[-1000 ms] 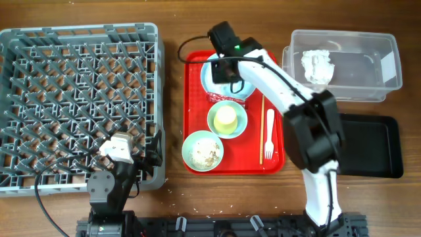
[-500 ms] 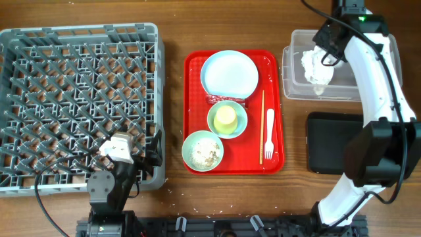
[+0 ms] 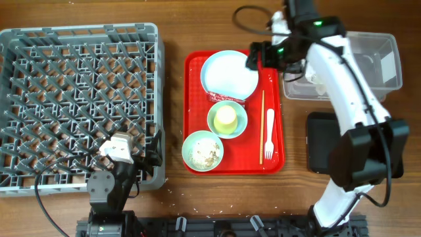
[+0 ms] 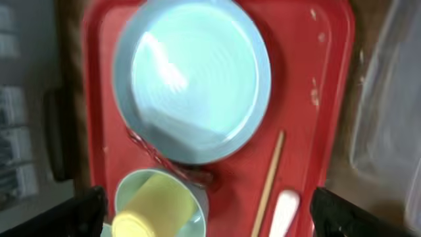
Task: Sort waste into correct bins and load items into the dishwasher rack
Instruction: 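Move the right gripper back to the plate and grasp the red wrapper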
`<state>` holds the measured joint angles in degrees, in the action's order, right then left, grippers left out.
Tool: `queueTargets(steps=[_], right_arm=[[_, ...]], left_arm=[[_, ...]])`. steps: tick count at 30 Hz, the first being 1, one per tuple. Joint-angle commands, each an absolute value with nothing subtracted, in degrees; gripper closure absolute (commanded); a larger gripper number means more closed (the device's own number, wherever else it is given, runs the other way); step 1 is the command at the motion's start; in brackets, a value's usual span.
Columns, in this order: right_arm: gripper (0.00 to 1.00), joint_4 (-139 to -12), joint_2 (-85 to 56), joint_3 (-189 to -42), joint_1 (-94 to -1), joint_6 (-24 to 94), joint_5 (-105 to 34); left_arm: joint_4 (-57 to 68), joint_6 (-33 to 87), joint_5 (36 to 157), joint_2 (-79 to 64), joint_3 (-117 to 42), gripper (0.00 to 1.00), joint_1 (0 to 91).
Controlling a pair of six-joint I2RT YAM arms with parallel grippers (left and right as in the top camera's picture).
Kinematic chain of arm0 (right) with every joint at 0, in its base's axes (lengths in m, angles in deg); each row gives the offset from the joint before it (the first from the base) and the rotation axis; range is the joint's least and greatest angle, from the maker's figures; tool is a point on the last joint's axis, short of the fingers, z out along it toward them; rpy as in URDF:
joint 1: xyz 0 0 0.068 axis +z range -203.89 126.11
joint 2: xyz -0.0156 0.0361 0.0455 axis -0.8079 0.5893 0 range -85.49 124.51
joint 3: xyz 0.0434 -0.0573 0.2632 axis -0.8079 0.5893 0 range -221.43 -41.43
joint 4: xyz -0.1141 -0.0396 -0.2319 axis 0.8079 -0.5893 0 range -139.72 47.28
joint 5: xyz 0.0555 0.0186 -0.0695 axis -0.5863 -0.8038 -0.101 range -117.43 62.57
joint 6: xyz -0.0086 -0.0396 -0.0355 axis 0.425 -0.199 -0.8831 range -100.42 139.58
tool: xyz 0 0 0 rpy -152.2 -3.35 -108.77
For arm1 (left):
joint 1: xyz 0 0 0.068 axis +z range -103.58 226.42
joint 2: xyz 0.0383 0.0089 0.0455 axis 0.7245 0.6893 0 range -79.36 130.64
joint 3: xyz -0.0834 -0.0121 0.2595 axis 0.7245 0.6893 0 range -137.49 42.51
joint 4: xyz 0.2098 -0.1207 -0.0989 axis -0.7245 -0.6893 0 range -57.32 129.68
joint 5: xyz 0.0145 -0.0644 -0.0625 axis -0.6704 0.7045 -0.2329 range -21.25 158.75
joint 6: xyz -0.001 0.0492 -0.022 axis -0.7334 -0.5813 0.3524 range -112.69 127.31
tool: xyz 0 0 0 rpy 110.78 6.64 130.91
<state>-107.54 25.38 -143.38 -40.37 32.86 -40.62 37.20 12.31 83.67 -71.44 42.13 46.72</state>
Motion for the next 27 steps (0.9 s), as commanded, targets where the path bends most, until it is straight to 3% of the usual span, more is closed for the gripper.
queueTargets(steps=[1,2,3,9,16,27], right_arm=[[0.15,-111.85,24.92,-142.9,-36.5,54.56,-28.33],[0.27,-112.87,24.92,-142.9,-35.13,60.33,-28.33],[0.32,-113.51,24.92,-142.9,-34.17,65.05,-28.33],[0.34,-111.25,24.92,-133.31,-28.92,98.21,-28.84],[0.45,-96.26,24.92,-124.19,-28.72,105.09,-29.36],[0.48,-92.65,25.03,-121.22,-28.72,108.26,-25.78]], left_arm=[[36.83,11.56,84.35,-71.7,42.17,0.0,46.96],[36.83,11.56,84.37,-71.68,42.17,0.0,46.96],[36.83,11.59,84.35,-71.7,42.17,0.0,46.96],[36.83,11.59,84.37,-71.68,42.17,0.0,46.96],[36.83,11.56,84.35,-71.7,42.17,0.0,46.96],[36.83,11.56,84.37,-71.7,42.17,0.0,46.96]])
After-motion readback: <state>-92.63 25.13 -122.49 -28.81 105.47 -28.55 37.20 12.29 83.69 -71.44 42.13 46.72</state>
